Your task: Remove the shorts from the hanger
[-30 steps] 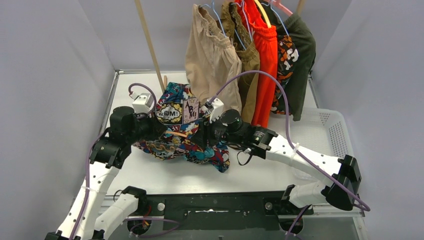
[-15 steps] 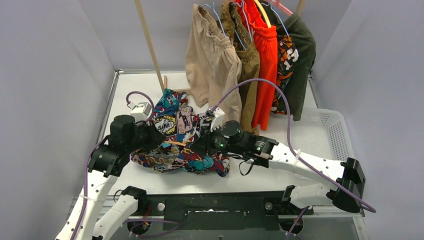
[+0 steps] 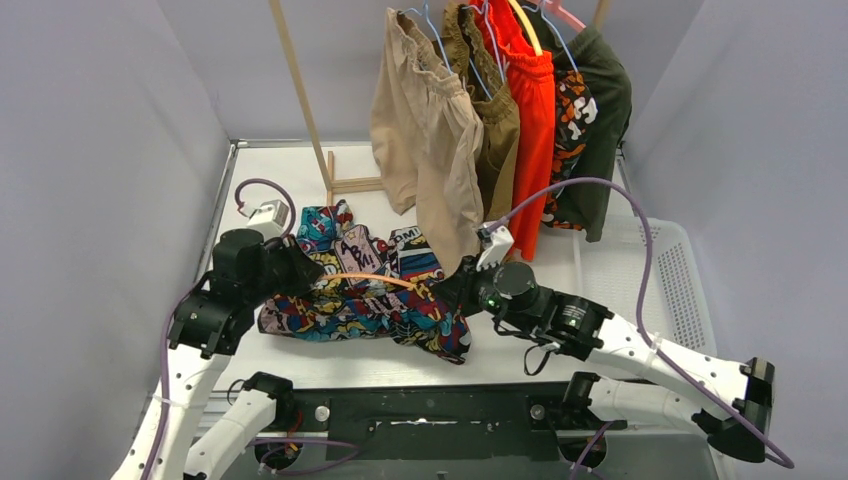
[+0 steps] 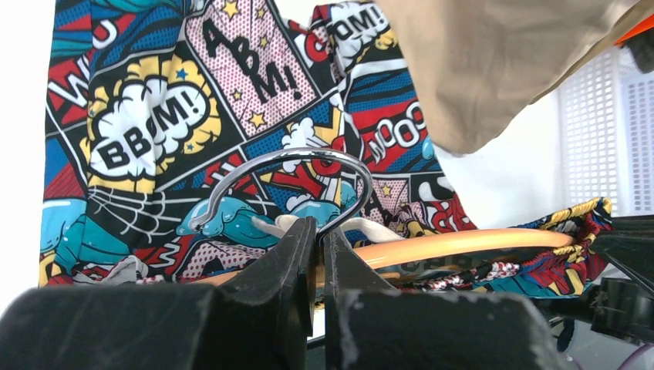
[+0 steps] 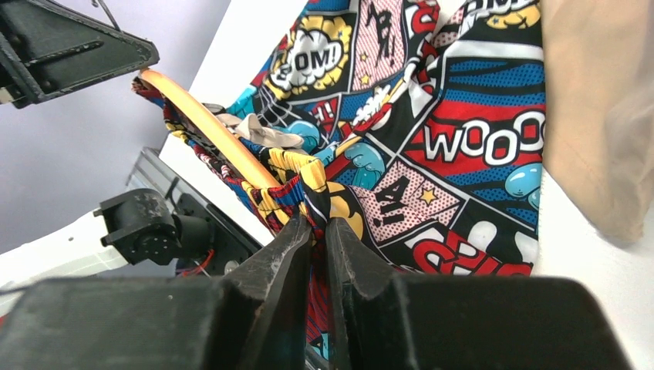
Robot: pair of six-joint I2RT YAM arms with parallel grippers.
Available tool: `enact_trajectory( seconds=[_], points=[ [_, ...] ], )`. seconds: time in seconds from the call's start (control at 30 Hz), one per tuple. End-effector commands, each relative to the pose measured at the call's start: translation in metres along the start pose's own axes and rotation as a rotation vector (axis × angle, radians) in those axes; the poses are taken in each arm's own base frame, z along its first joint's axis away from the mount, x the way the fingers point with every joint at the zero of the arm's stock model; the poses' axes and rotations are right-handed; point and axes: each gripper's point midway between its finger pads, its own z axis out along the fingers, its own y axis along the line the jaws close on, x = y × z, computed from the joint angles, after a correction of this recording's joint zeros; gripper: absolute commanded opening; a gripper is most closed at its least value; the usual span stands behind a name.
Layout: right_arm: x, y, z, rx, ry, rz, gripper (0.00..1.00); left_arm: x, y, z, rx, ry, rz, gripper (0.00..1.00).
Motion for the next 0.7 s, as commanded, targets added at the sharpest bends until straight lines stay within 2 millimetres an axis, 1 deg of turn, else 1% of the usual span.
enact_trajectory(
  seconds=[0.0, 0.07, 0.2, 0.27, 0.37, 0.5, 0.57, 0.67],
  points=[
    [-0.028, -0.008, -0.019, 0.026, -0.131, -0.004, 0.0, -0.047, -0.013, -0.024, 0.011, -0.169, -0.003, 0.0],
    [-0.027, -0.019, -0.026, 0.07, -0.133, -0.011, 0.0, -0.05, -0.013, -0.027, 0.009, -0.185, -0.013, 0.0],
    [-0.018, -0.06, -0.037, 0.238, -0.167, 0.025, 0.0, -0.051, -0.015, -0.029, 0.022, -0.208, -0.038, 0.0],
    [-0.012, -0.064, -0.038, 0.233, -0.16, 0.027, 0.0, -0.048, -0.016, -0.027, 0.035, -0.212, -0.06, 0.0],
    [-0.004, -0.062, -0.035, 0.196, -0.139, 0.006, 0.0, -0.046, -0.023, -0.021, 0.083, -0.217, -0.116, 0.0],
    [0.006, -0.082, -0.035, 0.279, -0.13, -0.004, 0.0, -0.045, -0.037, -0.011, 0.179, -0.224, -0.202, 0.0],
    [0.004, -0.086, -0.035, 0.299, -0.144, -0.003, 0.0, -0.043, -0.038, -0.006, 0.189, -0.217, -0.216, 0.0],
    [-0.002, -0.079, -0.031, 0.274, -0.174, 0.023, 0.0, -0.037, -0.035, -0.001, 0.174, -0.19, -0.206, 0.0]
  ],
)
